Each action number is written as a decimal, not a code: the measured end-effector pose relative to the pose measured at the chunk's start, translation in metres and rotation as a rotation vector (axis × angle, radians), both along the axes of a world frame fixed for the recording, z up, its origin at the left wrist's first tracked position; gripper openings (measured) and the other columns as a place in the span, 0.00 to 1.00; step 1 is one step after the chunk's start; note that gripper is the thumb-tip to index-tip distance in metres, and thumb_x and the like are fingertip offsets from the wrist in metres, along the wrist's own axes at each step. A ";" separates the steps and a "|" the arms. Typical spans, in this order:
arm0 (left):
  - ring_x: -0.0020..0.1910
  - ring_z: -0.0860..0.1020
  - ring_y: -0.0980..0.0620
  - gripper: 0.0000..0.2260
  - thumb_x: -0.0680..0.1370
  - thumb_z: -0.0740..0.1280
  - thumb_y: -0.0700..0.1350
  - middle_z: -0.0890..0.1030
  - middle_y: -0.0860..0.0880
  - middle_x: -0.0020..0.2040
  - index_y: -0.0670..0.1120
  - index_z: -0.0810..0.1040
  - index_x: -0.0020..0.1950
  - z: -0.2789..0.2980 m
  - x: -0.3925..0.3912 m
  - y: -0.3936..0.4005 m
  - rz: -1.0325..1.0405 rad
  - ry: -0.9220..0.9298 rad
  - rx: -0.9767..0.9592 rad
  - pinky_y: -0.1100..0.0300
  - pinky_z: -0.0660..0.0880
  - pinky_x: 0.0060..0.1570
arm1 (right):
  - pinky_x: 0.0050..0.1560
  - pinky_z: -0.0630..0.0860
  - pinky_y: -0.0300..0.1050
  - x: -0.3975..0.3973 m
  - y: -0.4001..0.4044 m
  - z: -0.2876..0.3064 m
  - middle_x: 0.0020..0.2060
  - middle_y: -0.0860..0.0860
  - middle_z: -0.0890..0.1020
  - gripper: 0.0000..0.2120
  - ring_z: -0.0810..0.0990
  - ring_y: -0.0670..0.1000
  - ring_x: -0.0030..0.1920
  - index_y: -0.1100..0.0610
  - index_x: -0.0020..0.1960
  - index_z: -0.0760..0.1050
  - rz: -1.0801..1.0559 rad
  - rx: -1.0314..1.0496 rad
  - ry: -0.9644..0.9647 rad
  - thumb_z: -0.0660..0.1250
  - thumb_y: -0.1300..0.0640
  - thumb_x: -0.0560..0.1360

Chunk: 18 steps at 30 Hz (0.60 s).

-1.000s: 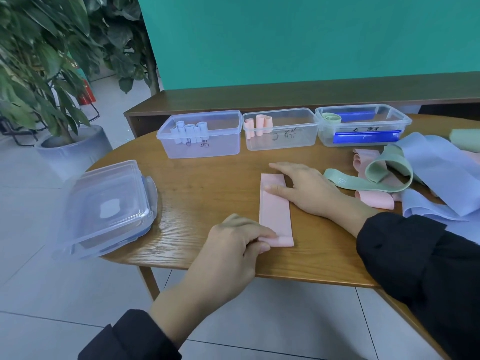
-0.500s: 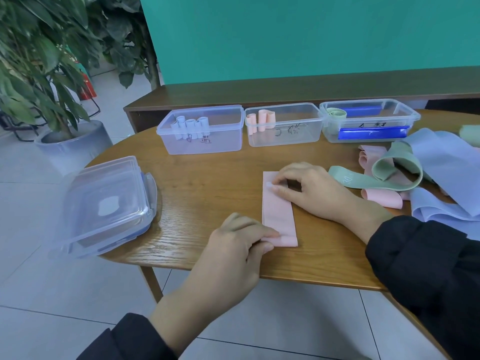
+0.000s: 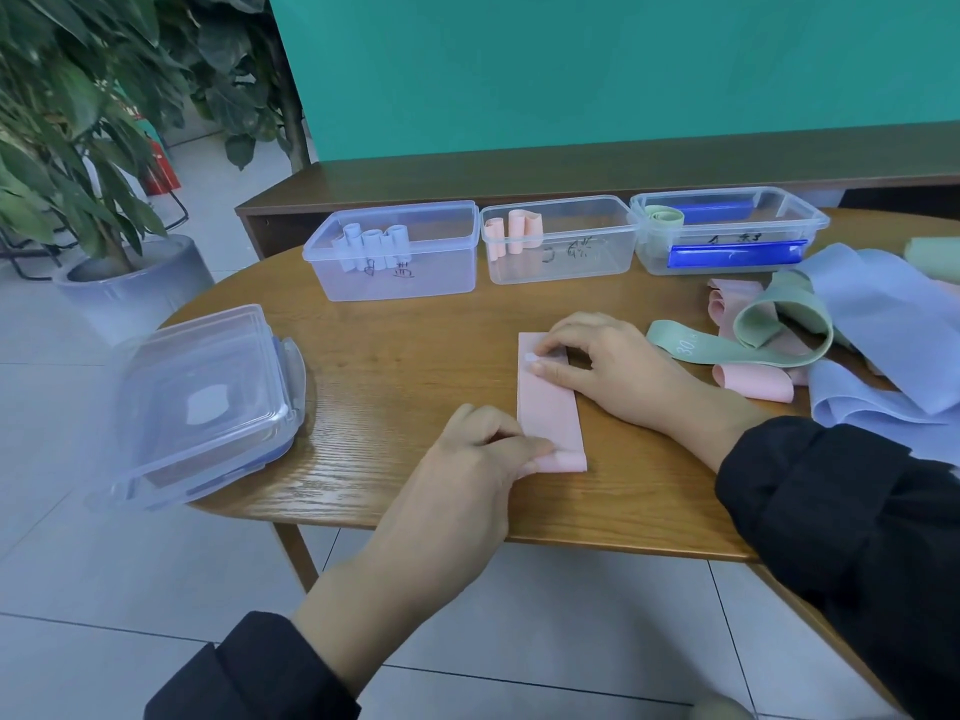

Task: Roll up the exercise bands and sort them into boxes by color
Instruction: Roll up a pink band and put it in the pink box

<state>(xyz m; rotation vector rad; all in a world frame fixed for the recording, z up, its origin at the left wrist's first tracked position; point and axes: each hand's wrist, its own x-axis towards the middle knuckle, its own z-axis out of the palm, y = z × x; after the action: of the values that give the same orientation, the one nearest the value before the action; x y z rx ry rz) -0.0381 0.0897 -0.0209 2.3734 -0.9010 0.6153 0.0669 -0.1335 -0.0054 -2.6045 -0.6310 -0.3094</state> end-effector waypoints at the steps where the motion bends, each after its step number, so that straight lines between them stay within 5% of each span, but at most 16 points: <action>1: 0.45 0.73 0.55 0.23 0.74 0.72 0.28 0.77 0.55 0.47 0.53 0.84 0.60 0.000 0.001 0.000 -0.013 0.004 -0.006 0.61 0.76 0.41 | 0.63 0.73 0.48 0.000 0.000 0.000 0.59 0.44 0.78 0.17 0.74 0.45 0.60 0.49 0.63 0.79 0.001 0.001 0.000 0.64 0.41 0.80; 10: 0.47 0.73 0.52 0.13 0.79 0.68 0.33 0.79 0.53 0.49 0.50 0.83 0.56 0.008 0.002 0.000 -0.038 0.041 0.019 0.61 0.71 0.47 | 0.63 0.73 0.48 0.001 0.000 -0.001 0.59 0.44 0.79 0.16 0.74 0.45 0.60 0.49 0.63 0.79 0.009 0.018 0.000 0.65 0.42 0.80; 14: 0.52 0.70 0.62 0.10 0.81 0.70 0.45 0.71 0.56 0.55 0.52 0.84 0.61 0.006 0.004 0.002 -0.028 0.143 -0.006 0.74 0.66 0.52 | 0.62 0.72 0.47 0.002 0.000 -0.002 0.58 0.44 0.79 0.16 0.74 0.45 0.60 0.50 0.61 0.80 0.006 0.028 -0.016 0.65 0.42 0.80; 18: 0.51 0.69 0.62 0.12 0.81 0.67 0.46 0.69 0.57 0.53 0.52 0.84 0.63 0.005 0.007 0.001 -0.027 0.150 0.024 0.71 0.68 0.50 | 0.62 0.72 0.45 0.002 0.000 -0.001 0.58 0.44 0.79 0.17 0.74 0.46 0.59 0.50 0.62 0.80 0.011 0.019 -0.003 0.65 0.42 0.80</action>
<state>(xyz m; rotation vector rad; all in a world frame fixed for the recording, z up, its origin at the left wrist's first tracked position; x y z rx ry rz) -0.0307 0.0912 -0.0159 2.3884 -0.8767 0.4118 0.0687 -0.1336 -0.0065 -2.5814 -0.6406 -0.3149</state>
